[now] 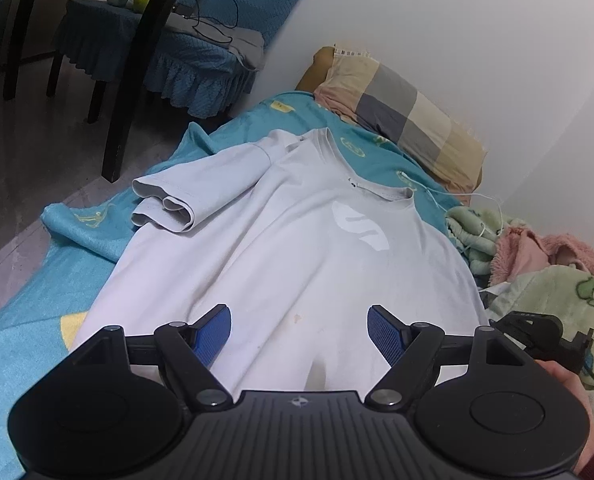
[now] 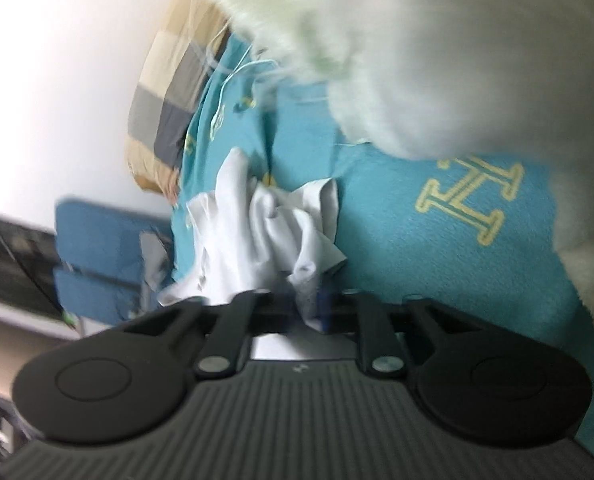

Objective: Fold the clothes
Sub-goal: 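Grasp the other sleeve with the right gripper and fold it onto the body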

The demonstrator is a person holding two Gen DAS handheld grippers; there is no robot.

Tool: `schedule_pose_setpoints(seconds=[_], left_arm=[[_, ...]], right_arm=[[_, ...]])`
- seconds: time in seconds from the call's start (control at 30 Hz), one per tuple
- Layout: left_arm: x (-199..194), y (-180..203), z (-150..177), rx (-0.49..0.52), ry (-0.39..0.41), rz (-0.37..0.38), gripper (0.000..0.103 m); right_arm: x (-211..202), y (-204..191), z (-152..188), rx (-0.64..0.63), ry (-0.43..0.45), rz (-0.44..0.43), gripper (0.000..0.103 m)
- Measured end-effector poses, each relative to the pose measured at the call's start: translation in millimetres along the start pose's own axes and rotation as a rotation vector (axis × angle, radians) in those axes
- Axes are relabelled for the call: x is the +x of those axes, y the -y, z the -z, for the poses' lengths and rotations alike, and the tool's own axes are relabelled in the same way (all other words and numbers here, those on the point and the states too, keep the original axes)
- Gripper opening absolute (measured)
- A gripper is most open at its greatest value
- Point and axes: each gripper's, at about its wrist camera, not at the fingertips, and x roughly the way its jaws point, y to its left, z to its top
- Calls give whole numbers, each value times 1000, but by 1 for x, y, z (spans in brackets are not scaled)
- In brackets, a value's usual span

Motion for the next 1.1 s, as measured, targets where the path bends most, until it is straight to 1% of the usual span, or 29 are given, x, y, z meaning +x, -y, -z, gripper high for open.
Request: schedule_pose_setpoints(seconds=[0.07,0.13,0.23,0.3,0.4,0.43,0.53,0.6,0.63,0.7,0.73,0.8,0.83,0.87,0.93,0.97,1.0,1.03,1.07,1.1], left_arm=[[-2,-1,-1,-4,8,4,77],[-4,-1,-3,-10,14,4,77],[-6,-1,-5,-16,18,5,77],[-6,0,-5,-17,18,5,77],[-6,2,-6,-7,21,-4,77],[-6,1,-6,-8,23,-5,77],[-8,1,-8,-8,31,-7,77],[-9,1,-10,-8,37,-8,77],[-10,0,-11,-10,40,-8,77],[-11,-2,-12,-15,44,-9,77],[-11,-3,-13,-16,43,-10,77],[-11,-4,-15,-5,44,-20,77],[-10,-3,-15,18,39,-35,77],[-8,0,-15,53,28,-59,77],[-5,5,-13,145,14,-113,77],[-4,6,-12,180,20,-132,77],[-4,7,-12,203,23,-146,77],[-4,8,-11,222,24,-154,77],[-5,9,-11,229,25,-148,77],[-7,10,-10,236,27,-141,77]], right_arm=[[-9,-11,0,-67,55,37,11],[-22,-25,-2,-146,133,80,10],[-46,-49,-5,-302,284,153,10],[-57,-63,-3,-409,367,221,10],[-67,-80,-4,-576,472,317,10],[-69,-84,-4,-626,498,337,10],[-69,-99,7,-777,550,342,10],[-70,-124,27,-923,561,278,10],[-68,-137,40,-996,551,238,10],[-59,-158,75,-1137,493,149,10],[-53,-166,93,-1195,449,105,10],[-43,-169,126,-1240,318,46,10],[-35,-169,140,-1256,252,34,11],[-25,-168,150,-1272,197,45,11],[-5,-160,163,-1272,116,68,13],[2,-153,166,-1258,69,81,14],[10,-146,164,-1235,15,98,25],[13,-139,163,-1206,-36,113,32],[10,-136,165,-1174,-67,117,46],[2,-133,169,-1141,-81,109,57]])
